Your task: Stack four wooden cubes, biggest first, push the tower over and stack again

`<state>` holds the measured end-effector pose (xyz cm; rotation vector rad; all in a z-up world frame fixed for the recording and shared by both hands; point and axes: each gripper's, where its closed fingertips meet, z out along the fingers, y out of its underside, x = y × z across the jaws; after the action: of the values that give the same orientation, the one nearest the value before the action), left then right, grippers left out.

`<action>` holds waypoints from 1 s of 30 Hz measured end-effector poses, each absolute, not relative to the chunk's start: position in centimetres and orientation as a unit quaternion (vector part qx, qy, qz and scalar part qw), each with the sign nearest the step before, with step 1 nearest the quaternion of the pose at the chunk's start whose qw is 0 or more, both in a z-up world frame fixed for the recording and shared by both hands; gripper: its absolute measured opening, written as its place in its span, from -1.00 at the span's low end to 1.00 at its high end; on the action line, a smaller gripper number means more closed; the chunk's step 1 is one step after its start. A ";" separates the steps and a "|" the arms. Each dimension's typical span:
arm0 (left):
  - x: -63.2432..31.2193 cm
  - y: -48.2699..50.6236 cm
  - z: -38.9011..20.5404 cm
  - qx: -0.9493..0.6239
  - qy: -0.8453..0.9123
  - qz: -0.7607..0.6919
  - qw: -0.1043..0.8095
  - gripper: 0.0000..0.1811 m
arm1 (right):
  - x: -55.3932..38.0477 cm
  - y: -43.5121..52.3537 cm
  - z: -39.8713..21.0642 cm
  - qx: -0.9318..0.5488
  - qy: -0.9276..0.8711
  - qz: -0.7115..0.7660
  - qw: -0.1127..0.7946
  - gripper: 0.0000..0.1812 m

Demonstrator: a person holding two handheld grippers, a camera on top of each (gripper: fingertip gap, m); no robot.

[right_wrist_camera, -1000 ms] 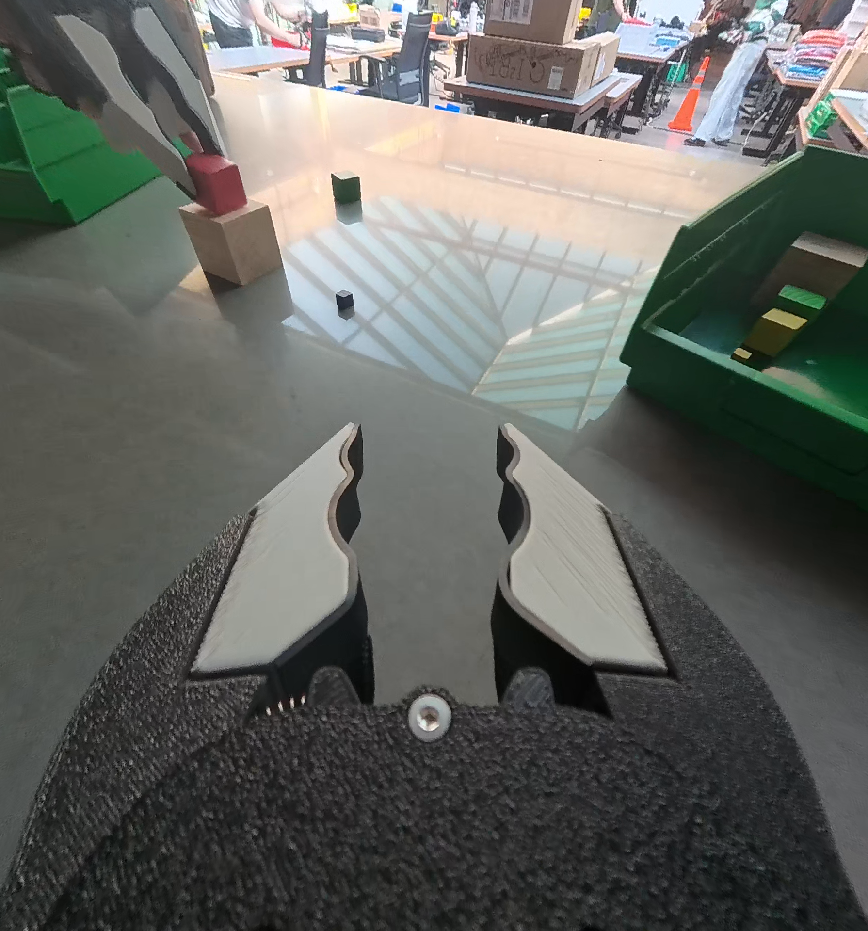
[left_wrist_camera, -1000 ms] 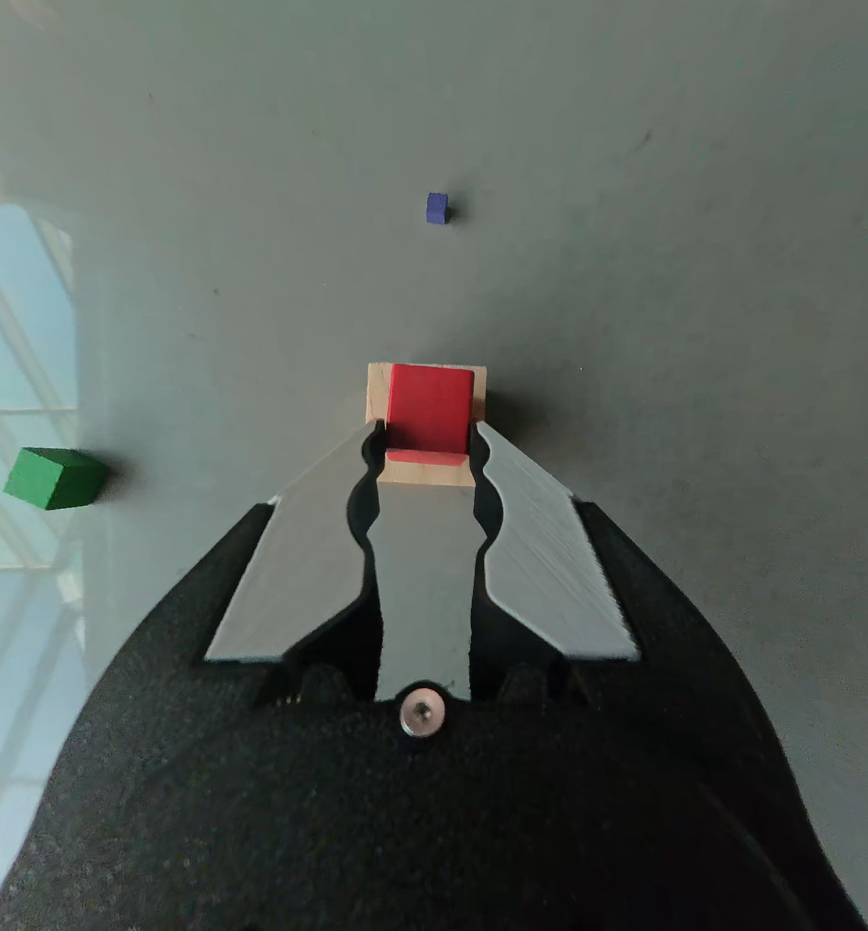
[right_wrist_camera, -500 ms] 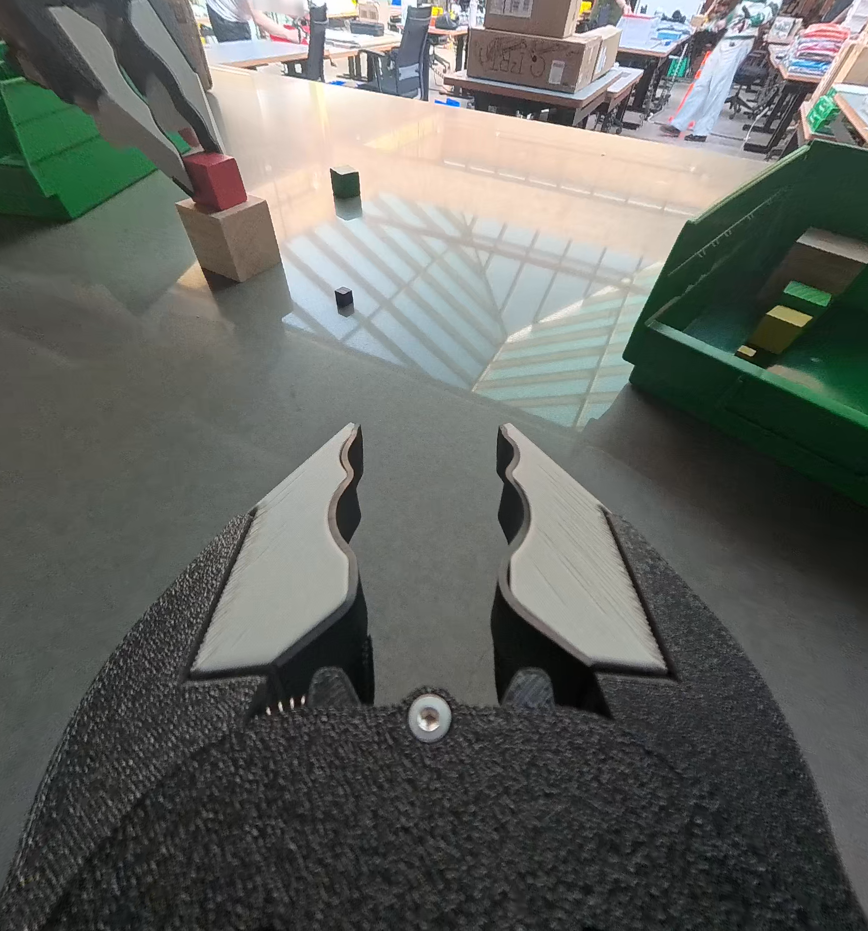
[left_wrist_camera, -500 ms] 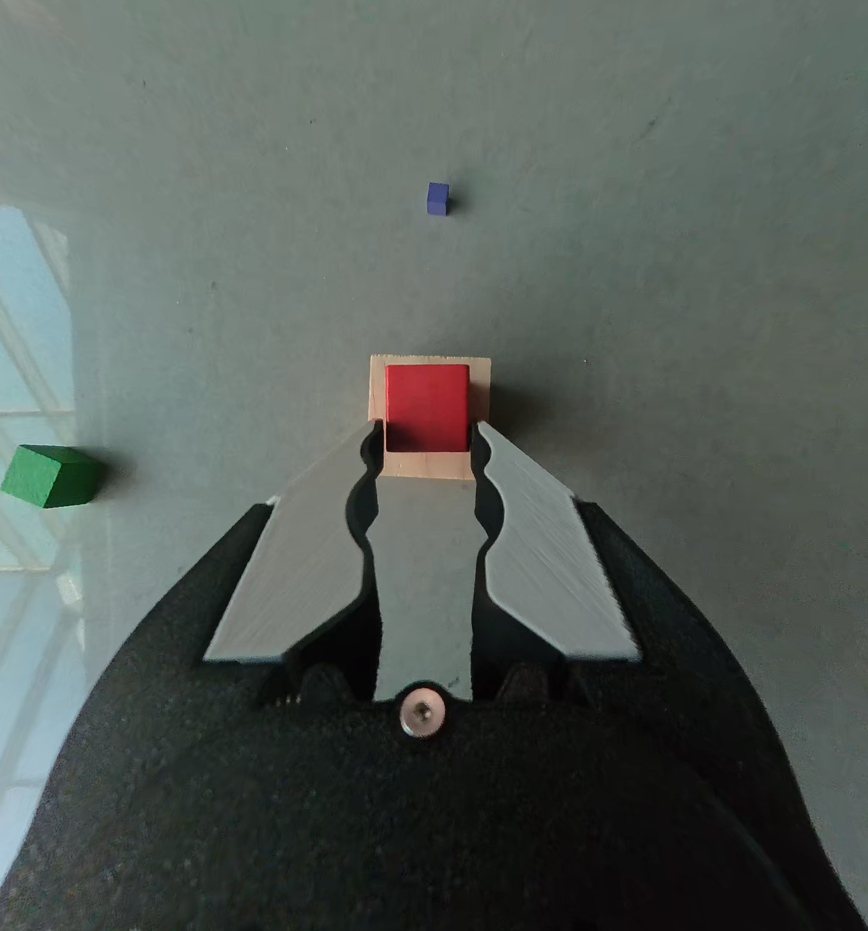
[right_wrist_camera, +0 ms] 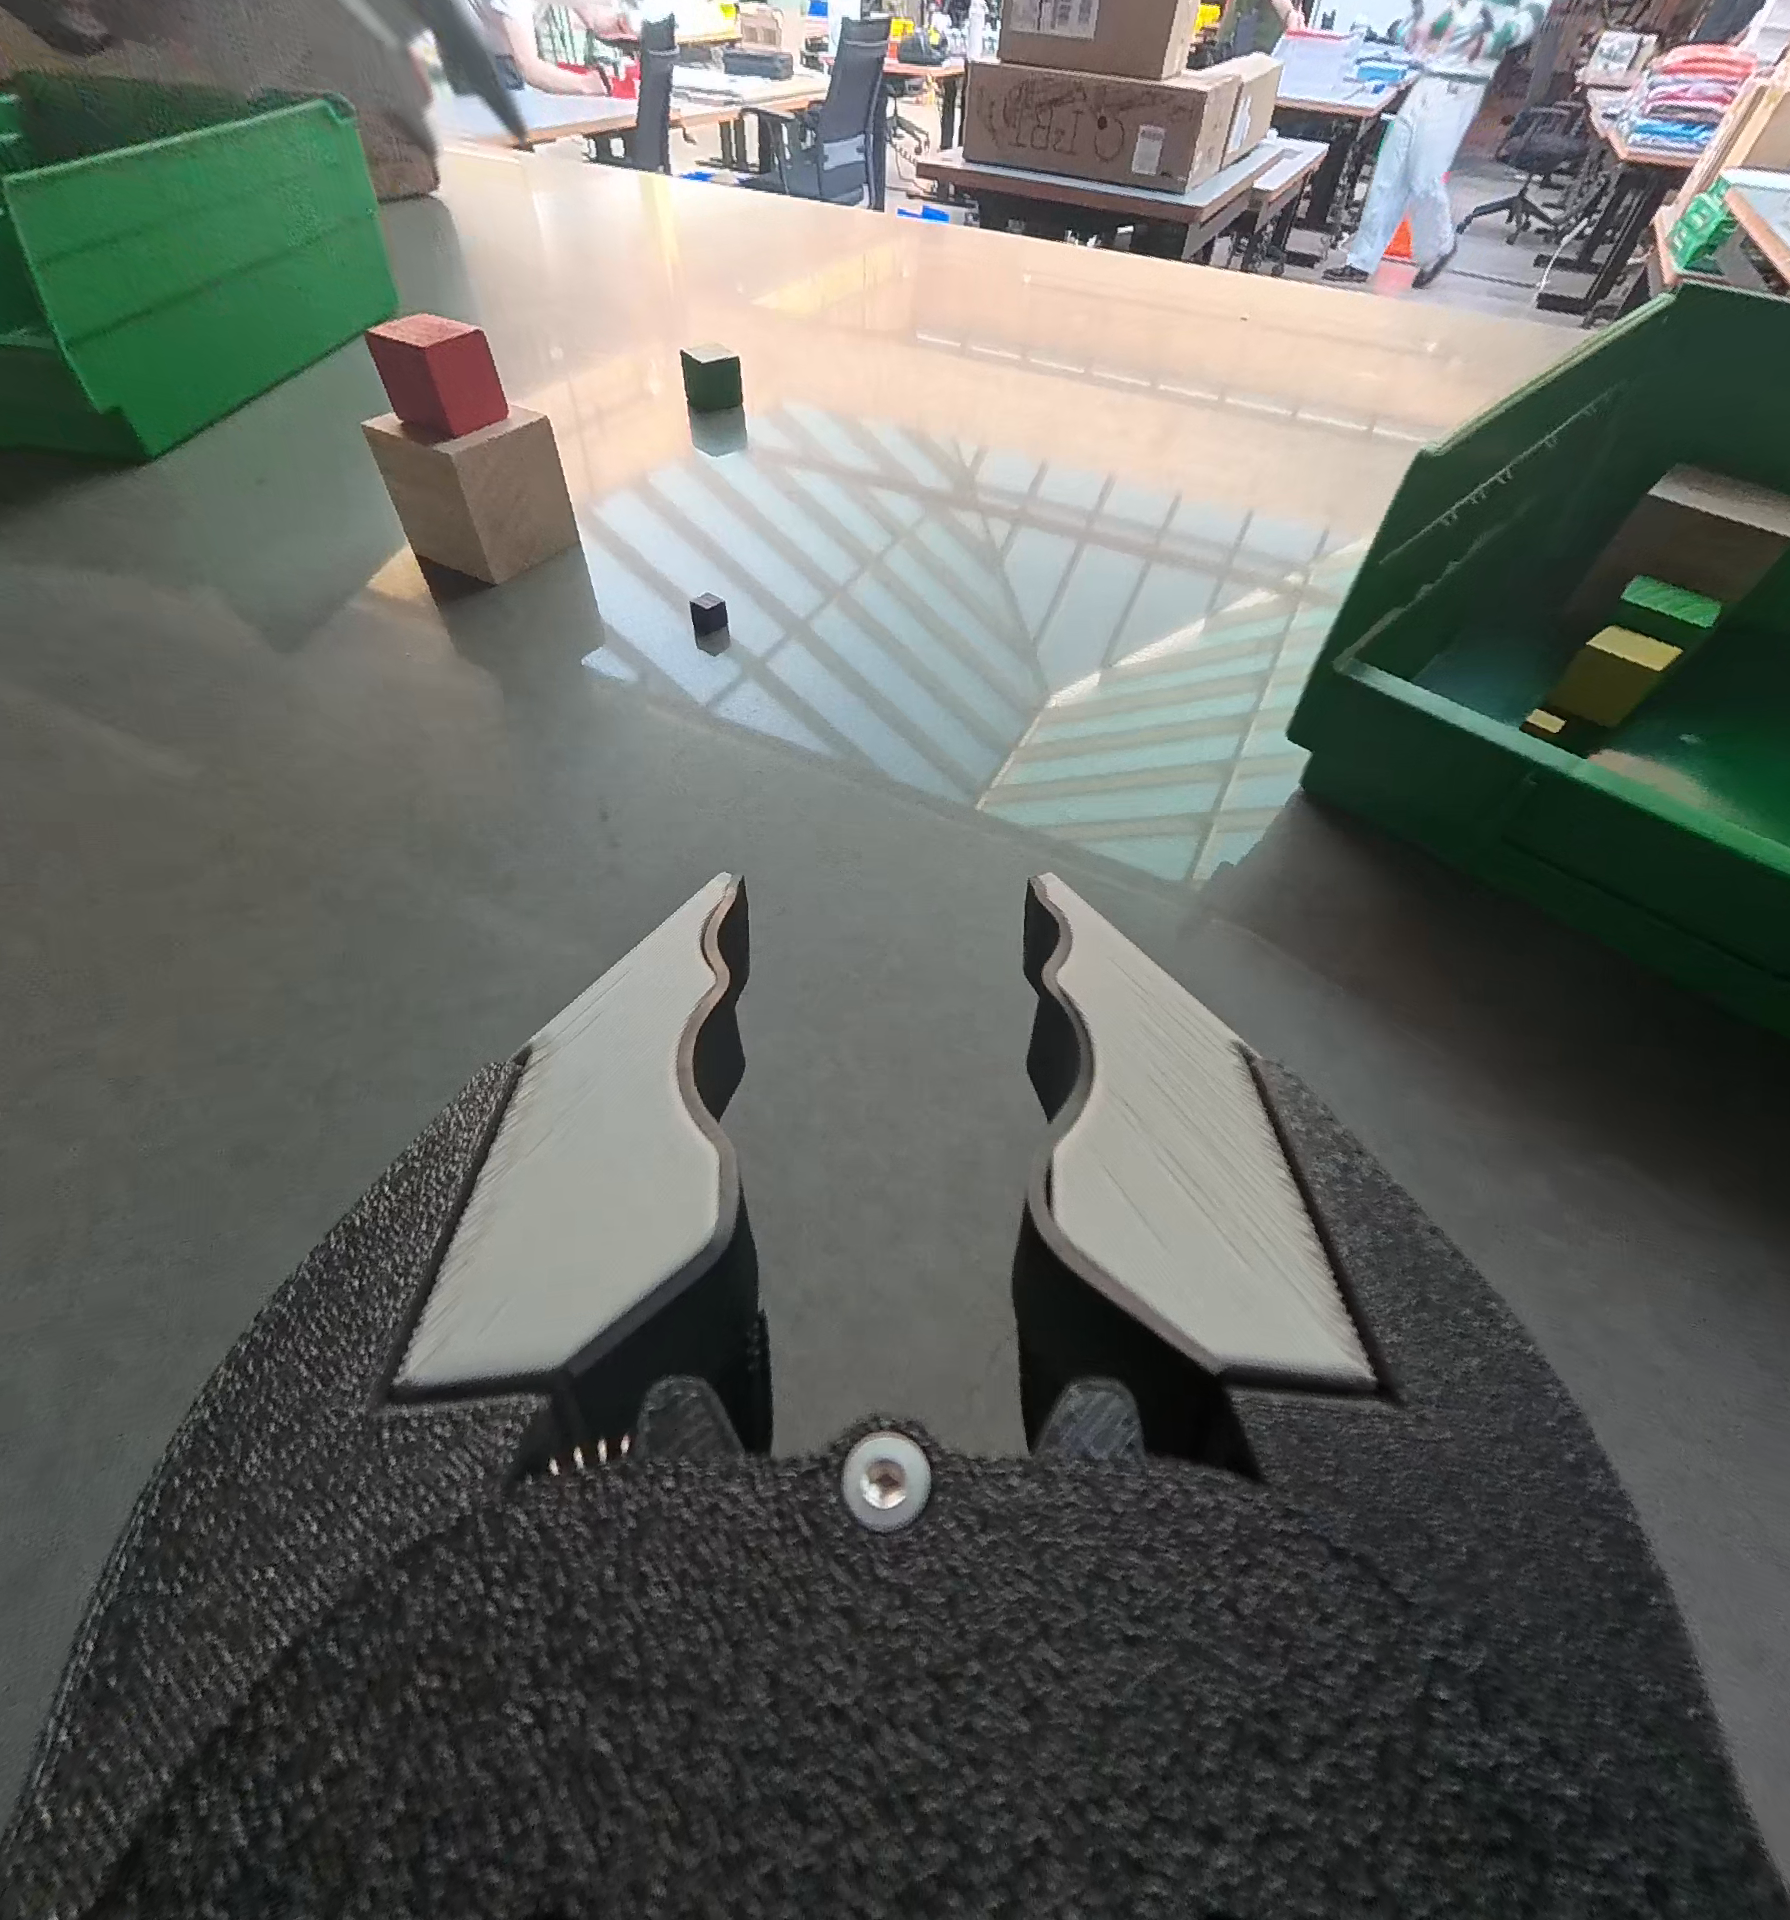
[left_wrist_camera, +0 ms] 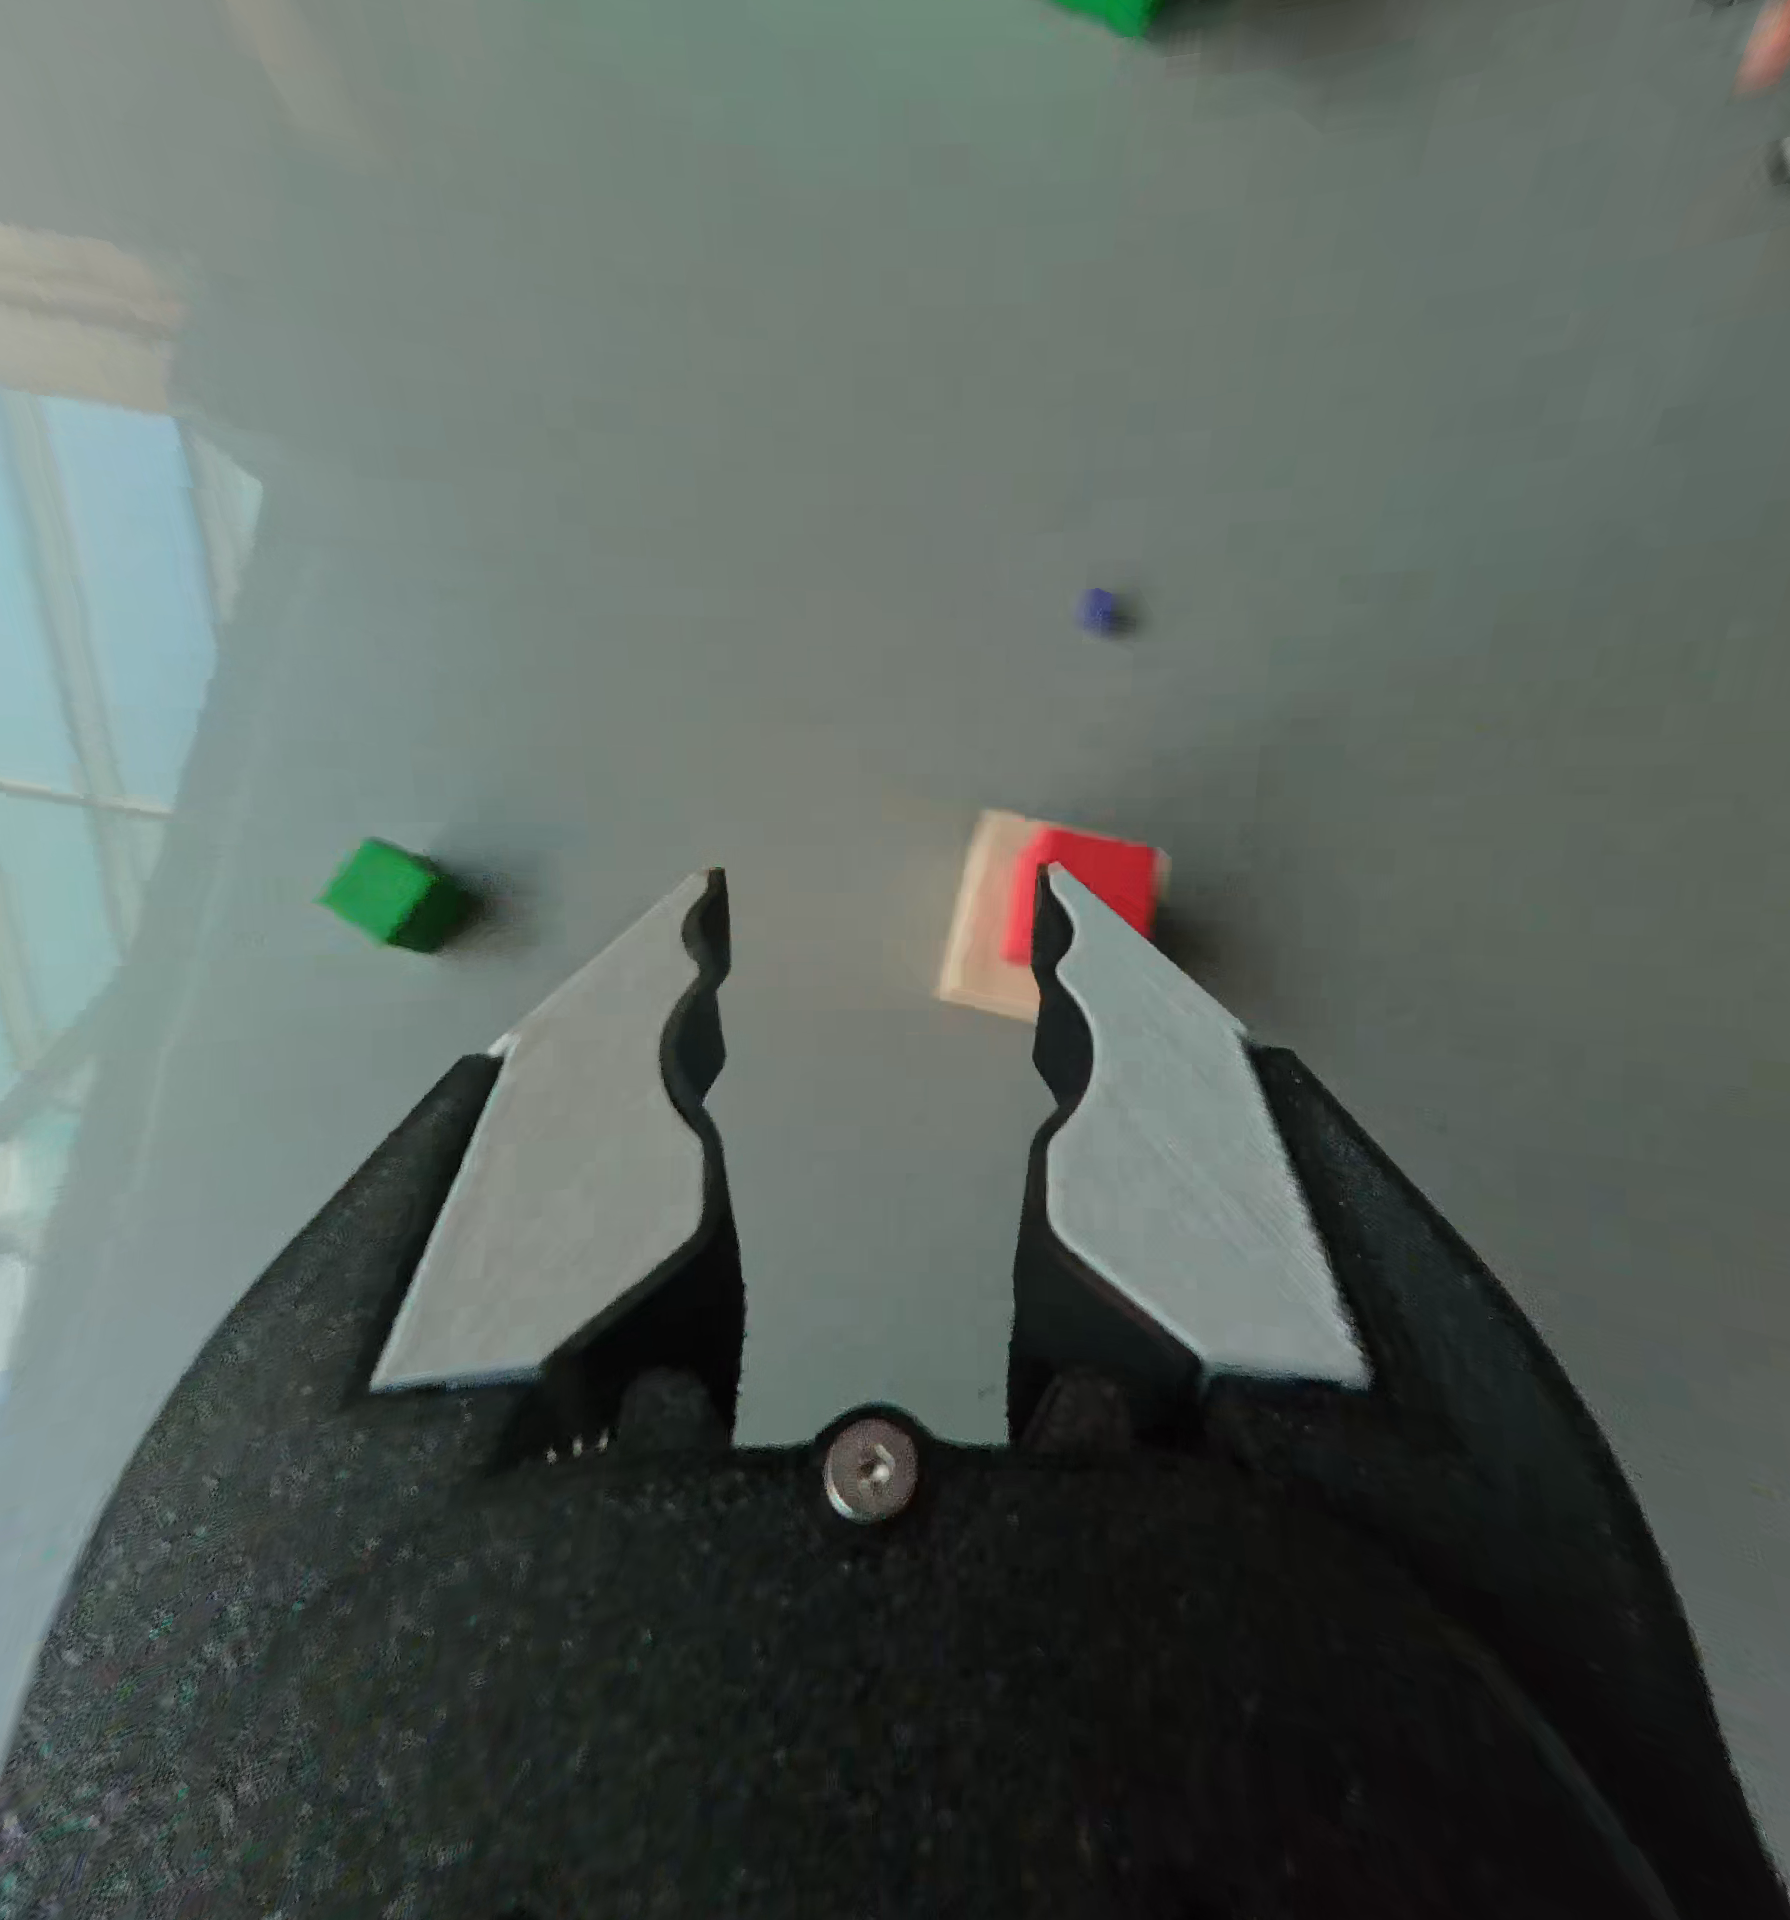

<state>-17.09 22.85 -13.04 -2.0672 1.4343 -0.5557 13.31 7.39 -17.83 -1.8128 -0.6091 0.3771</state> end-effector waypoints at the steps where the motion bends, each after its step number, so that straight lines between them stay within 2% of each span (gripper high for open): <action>1: -17.3 24.5 -12.7 -0.788 0.503 -0.200 0.294 -0.38 | 13.2 7.4 -17.8 -0.769 -0.260 0.161 0.562 -0.41; 4: -18.6 29.4 -13.5 -0.845 0.403 -0.152 0.316 -0.38 | 12.8 7.5 -17.7 -0.767 -0.263 0.163 0.562 -0.41; 7: -19.9 32.7 -16.6 -0.897 0.312 -0.101 0.297 -0.36 | 12.8 7.5 -17.7 -0.767 -0.262 0.162 0.563 -0.41; 12: -20.1 35.2 -21.0 -0.928 0.237 -0.057 0.281 -0.35 | 13.7 7.3 -17.7 -0.770 -0.247 0.161 0.566 -0.42; 18: -20.3 36.8 -23.6 -0.946 0.182 -0.038 0.266 -0.45 | 14.5 7.1 -17.6 -0.773 -0.237 0.152 0.569 -0.42; 21: -20.7 37.3 -24.2 -0.947 0.183 -0.023 0.262 -0.51 | 14.5 7.2 -17.6 -0.773 -0.234 0.154 0.570 -0.42; 23: -20.5 37.4 -24.3 -0.945 0.195 -0.023 0.261 -0.70 | 14.5 7.2 -17.6 -0.771 -0.233 0.156 0.571 -0.42; 26: -18.8 37.2 -22.4 -0.922 0.265 -0.055 0.276 -0.70 | 14.5 7.3 -17.5 -0.770 -0.235 0.156 0.572 -0.42; 30: -14.4 33.5 -16.4 -0.840 0.428 -0.134 0.304 -0.70 | 14.8 7.2 -17.4 -0.770 -0.235 0.155 0.573 -0.42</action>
<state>-14.40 33.53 -16.38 -2.2264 1.1351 -0.3554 14.76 7.22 -17.43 -1.8043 -0.5511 0.3642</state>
